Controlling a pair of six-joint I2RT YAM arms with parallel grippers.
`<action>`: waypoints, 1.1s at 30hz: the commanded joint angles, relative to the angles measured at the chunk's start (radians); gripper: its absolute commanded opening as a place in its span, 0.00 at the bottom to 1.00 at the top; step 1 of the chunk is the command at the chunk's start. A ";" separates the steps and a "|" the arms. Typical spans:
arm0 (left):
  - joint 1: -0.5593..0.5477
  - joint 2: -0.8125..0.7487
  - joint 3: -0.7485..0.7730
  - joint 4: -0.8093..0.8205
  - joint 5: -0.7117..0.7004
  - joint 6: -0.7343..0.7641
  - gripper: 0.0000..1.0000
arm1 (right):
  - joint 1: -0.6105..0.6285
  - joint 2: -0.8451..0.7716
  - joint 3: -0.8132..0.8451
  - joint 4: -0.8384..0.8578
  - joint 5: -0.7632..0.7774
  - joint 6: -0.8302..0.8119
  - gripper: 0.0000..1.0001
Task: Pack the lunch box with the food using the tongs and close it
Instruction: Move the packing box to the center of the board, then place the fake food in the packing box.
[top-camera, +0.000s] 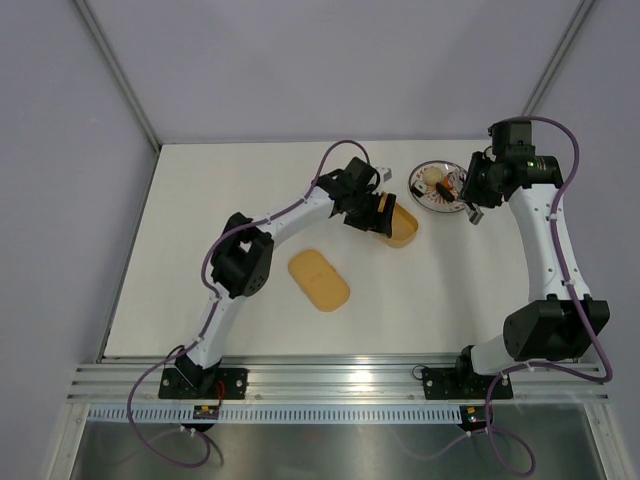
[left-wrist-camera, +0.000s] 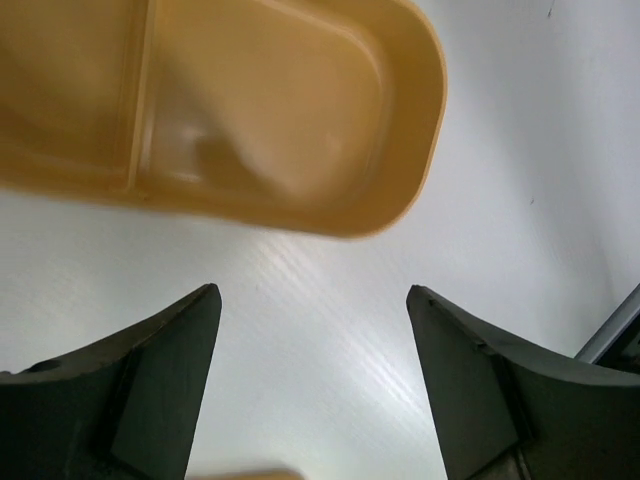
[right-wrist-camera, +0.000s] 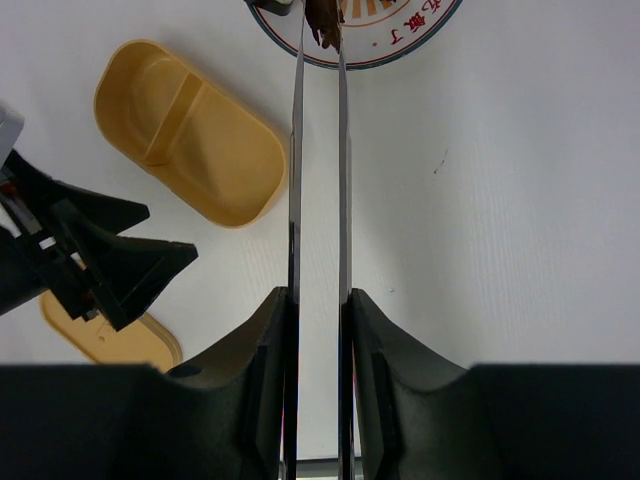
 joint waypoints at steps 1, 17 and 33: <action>0.000 -0.203 -0.078 -0.040 -0.072 0.089 0.80 | 0.034 -0.030 0.003 0.030 -0.016 0.011 0.00; 0.118 -0.622 -0.414 -0.086 -0.185 -0.005 0.80 | 0.267 0.054 0.056 0.076 0.016 0.076 0.00; 0.184 -0.757 -0.532 -0.120 -0.242 -0.013 0.81 | 0.413 0.157 0.051 0.125 0.105 0.207 0.00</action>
